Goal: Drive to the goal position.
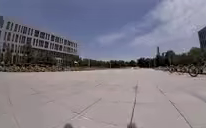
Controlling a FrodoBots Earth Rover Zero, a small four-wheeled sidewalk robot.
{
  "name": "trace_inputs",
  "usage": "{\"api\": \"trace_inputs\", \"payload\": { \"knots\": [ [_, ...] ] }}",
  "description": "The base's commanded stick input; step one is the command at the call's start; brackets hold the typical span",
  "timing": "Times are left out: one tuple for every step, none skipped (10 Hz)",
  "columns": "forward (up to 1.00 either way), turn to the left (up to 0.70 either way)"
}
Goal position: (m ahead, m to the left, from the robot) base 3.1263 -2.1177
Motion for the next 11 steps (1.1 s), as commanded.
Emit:
{"api": "trace_inputs", "payload": {
  "knots": [
    [0.45,0.00],
    [0.45,0.00],
    [0.45,0.00],
    [0.45,0.00],
    [0.45,0.00],
    [0.45,0.00],
    [0.45,0.00],
    [0.45,0.00],
    [0.45,0.00],
    [0.45,0.00],
    [0.45,0.00]
  ]
}}
